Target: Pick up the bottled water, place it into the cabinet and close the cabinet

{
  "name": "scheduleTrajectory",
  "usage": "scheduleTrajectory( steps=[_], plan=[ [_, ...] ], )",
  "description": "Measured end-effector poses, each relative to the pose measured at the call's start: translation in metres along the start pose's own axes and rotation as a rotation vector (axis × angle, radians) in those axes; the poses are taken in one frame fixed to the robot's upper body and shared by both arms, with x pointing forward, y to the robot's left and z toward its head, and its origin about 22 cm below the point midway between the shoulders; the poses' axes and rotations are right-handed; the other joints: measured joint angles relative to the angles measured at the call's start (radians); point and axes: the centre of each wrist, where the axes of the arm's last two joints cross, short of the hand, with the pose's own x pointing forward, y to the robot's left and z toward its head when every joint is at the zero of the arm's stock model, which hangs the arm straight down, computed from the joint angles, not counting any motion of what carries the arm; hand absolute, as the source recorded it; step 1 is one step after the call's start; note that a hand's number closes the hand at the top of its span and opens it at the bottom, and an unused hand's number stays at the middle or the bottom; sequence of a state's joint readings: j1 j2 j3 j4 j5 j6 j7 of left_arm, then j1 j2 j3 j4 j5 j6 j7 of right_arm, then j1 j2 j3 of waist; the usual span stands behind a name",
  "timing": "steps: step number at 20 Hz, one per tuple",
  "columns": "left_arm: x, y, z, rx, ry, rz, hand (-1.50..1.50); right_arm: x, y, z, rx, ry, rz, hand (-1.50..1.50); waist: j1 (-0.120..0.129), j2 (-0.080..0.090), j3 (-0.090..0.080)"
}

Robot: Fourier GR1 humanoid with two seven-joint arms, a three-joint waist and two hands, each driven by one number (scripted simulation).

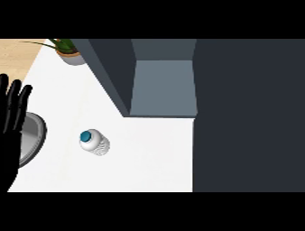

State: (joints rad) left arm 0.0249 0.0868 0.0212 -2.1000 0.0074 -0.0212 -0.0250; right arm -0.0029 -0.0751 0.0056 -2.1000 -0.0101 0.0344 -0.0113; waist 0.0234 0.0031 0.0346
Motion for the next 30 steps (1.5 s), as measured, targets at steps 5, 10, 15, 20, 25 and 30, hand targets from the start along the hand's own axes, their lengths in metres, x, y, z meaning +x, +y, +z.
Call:
scheduleTrajectory(
  steps=[5,10,15,20,25,30],
  plan=[
    [-0.003,0.009,-0.011,-0.004,0.006,0.003,-1.5,0.004,-0.007,0.017,-0.022,0.009,-0.014,-1.5,-0.022,-0.003,-0.025],
    [-0.013,0.009,-0.005,0.008,0.128,0.137,-1.5,0.016,-0.003,0.035,0.121,0.088,-0.122,-1.5,-0.029,-0.005,-0.032],
    [0.007,0.011,0.007,0.025,0.198,0.188,-1.5,0.042,-0.002,0.058,0.195,0.125,-0.175,-1.5,-0.028,-0.007,-0.034],
    [0.013,0.015,0.014,0.037,0.255,0.159,-1.5,0.048,-0.001,0.078,0.225,0.159,-0.196,-1.5,-0.031,-0.007,-0.034],
    [0.008,0.028,0.021,0.058,0.317,0.101,-1.5,0.051,0.004,0.092,0.223,0.183,-0.23,-1.5,-0.034,-0.007,-0.035],
    [-0.016,0.034,0.034,0.078,0.374,0.088,-1.5,0.052,0.007,0.104,0.218,0.19,-0.251,-1.5,-0.037,-0.007,-0.035]
  ],
)
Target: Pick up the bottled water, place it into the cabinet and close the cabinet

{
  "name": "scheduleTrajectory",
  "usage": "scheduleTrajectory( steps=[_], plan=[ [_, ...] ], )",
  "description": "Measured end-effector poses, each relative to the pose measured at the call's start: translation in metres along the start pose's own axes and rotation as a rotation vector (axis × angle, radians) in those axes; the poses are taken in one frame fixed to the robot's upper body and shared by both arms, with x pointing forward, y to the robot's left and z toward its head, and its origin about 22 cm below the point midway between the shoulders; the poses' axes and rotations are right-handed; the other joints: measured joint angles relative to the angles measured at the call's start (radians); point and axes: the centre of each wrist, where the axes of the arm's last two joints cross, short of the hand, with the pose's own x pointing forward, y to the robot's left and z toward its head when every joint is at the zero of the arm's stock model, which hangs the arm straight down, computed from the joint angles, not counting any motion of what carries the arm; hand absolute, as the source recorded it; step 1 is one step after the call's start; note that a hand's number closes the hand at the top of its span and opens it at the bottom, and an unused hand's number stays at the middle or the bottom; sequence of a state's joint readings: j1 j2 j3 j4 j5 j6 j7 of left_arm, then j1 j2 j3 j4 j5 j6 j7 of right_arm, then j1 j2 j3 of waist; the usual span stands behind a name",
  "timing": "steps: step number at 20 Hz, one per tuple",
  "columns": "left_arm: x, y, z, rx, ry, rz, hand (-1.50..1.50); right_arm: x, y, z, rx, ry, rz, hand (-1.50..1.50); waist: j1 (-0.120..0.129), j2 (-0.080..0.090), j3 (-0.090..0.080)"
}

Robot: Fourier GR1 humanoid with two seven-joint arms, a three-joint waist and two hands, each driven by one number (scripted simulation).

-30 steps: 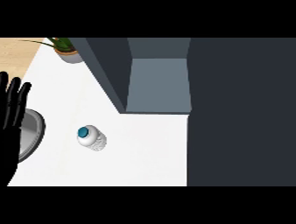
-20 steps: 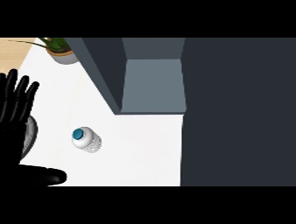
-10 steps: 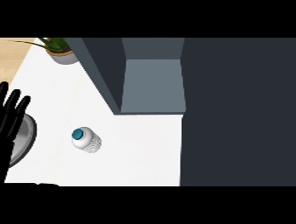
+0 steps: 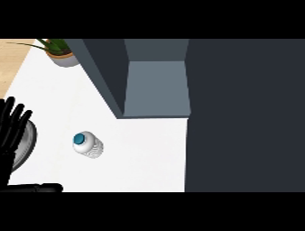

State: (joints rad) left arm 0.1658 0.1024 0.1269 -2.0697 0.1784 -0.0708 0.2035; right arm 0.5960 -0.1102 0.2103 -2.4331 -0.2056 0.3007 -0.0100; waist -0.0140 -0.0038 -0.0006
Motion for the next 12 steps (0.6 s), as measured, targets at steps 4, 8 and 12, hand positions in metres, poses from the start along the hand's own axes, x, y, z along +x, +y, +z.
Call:
scheduleTrajectory(
  steps=[4,8,12],
  plan=[
    [-0.026,0.009,-0.006,0.008,0.059,0.007,-1.5,0.0,0.003,0.006,0.004,0.009,-0.004,-1.5,-0.005,0.001,0.0],
    [-0.052,0.015,-0.01,-0.004,0.123,0.019,-1.5,-0.001,0.006,0.014,0.008,0.01,-0.01,-1.5,-0.008,0.001,0.0],
    [-0.088,0.024,-0.011,-0.004,0.183,0.063,-1.5,-0.001,0.008,0.02,0.013,0.008,-0.01,-1.5,-0.013,0.002,-0.001]
  ],
)
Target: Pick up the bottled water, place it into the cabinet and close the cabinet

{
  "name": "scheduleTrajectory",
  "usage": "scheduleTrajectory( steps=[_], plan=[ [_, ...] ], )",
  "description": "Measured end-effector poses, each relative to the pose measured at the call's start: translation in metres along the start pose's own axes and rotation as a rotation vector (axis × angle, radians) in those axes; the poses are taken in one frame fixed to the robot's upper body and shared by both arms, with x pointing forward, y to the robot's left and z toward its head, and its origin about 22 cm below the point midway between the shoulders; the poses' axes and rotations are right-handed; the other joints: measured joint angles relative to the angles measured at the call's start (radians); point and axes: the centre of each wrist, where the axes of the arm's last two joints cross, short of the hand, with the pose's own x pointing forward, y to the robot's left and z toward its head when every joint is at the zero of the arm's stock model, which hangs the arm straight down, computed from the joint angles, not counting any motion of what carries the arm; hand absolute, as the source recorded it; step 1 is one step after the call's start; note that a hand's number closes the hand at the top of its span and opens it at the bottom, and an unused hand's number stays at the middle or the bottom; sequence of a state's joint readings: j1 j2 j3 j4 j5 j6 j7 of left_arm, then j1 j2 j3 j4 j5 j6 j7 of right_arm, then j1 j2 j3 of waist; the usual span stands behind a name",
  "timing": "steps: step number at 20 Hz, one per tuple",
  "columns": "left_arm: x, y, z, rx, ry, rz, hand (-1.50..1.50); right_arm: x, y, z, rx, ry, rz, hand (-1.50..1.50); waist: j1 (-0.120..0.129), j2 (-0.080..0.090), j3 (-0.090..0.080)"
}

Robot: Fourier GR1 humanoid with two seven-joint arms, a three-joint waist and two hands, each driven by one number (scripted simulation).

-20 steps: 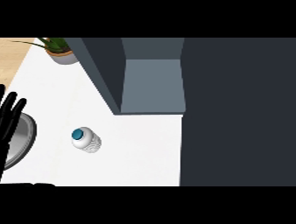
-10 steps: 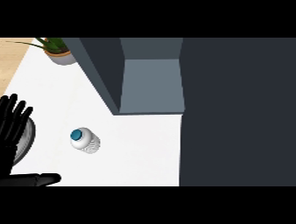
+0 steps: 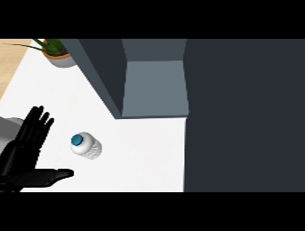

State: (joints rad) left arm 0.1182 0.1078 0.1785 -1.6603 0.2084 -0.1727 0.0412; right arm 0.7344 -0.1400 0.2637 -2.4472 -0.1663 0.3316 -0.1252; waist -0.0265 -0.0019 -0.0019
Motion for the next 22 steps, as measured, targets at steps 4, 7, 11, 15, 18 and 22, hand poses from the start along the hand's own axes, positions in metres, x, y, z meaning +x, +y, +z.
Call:
scheduleTrajectory(
  steps=[4,7,11,15,18,22],
  plan=[
    [-0.033,0.005,-0.004,0.007,0.035,0.034,-1.5,0.005,0.007,0.005,0.003,0.003,-0.004,-1.5,-0.003,0.0,0.0],
    [-0.056,0.006,-0.013,0.009,0.056,0.045,-1.5,0.007,0.005,0.013,0.004,0.005,0.012,-1.5,-0.007,0.001,0.0],
    [-0.088,0.009,-0.019,-0.005,0.072,0.052,-1.5,0.008,0.009,0.018,-0.001,0.002,0.007,-1.5,-0.006,0.001,0.0],
    [-0.112,0.012,-0.025,-0.039,0.078,0.07,-1.5,0.01,0.008,0.022,-0.001,0.004,0.023,-1.5,-0.006,0.003,-0.001],
    [-0.13,0.004,-0.026,-0.06,0.074,0.083,-1.5,0.012,0.008,0.023,-0.001,0.01,0.033,-1.5,-0.003,0.004,-0.001],
    [-0.149,-0.004,-0.028,-0.085,0.068,0.103,1.5,0.011,0.012,0.027,0.0,0.006,0.018,-1.5,-0.008,0.004,-0.001]
  ],
)
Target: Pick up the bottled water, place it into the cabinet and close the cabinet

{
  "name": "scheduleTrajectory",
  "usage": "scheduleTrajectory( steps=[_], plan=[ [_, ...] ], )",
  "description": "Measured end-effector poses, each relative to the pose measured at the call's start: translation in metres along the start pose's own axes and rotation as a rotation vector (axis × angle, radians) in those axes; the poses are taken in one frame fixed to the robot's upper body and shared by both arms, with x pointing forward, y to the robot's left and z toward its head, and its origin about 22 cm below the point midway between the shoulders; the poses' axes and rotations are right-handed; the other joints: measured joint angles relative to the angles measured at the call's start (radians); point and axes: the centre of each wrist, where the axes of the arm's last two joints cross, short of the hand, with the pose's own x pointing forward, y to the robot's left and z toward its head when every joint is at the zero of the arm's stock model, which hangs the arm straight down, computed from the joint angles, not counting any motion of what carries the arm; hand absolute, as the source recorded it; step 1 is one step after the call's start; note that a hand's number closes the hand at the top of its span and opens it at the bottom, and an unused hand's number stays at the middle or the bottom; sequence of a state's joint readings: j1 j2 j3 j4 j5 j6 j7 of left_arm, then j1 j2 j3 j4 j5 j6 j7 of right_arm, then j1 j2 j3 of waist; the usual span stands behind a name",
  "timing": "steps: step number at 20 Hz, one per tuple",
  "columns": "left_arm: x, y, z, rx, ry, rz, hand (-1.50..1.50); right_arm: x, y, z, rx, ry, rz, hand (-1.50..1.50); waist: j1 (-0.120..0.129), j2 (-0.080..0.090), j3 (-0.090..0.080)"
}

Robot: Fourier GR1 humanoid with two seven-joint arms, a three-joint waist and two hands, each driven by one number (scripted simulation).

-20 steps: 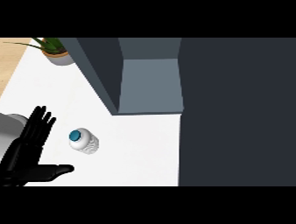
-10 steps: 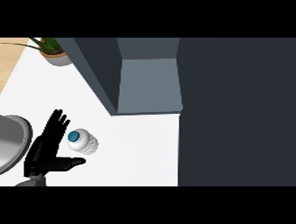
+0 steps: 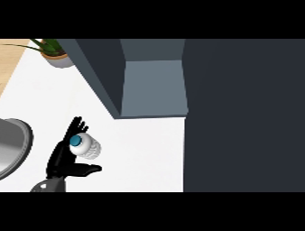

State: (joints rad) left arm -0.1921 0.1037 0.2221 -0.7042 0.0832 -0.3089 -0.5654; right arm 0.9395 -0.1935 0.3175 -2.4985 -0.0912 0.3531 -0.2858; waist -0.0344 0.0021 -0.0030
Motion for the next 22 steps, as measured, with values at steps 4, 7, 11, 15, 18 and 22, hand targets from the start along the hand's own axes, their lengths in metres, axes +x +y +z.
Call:
scheduleTrajectory(
  steps=[4,7,11,15,18,22],
  plan=[
    [-0.013,-0.002,0.0,-0.011,-0.027,0.03,1.5,0.001,0.001,0.005,0.003,0.007,0.002,-1.5,-0.001,0.0,0.0],
    [-0.018,-0.002,0.001,-0.028,-0.058,0.003,1.5,0.001,0.002,0.009,0.0,-0.001,-0.004,-1.5,-0.001,-0.003,0.004],
    [-0.021,-0.003,0.0,-0.032,-0.108,-0.082,1.5,0.002,0.002,0.011,0.007,-0.007,0.002,-1.5,-0.003,-0.004,0.007],
    [-0.018,-0.008,-0.012,-0.032,-0.176,-0.19,1.5,0.001,0.002,0.011,-0.002,-0.003,0.006,-1.5,0.0,-0.001,0.004],
    [-0.019,-0.013,-0.016,-0.039,-0.205,-0.224,1.5,0.002,0.005,0.014,-0.01,0.001,-0.004,-1.5,0.002,-0.002,0.004],
    [-0.028,-0.029,-0.011,-0.027,-0.26,-0.252,1.5,0.002,0.003,0.016,-0.013,0.01,0.011,-1.5,0.011,-0.006,0.007]
  ],
)
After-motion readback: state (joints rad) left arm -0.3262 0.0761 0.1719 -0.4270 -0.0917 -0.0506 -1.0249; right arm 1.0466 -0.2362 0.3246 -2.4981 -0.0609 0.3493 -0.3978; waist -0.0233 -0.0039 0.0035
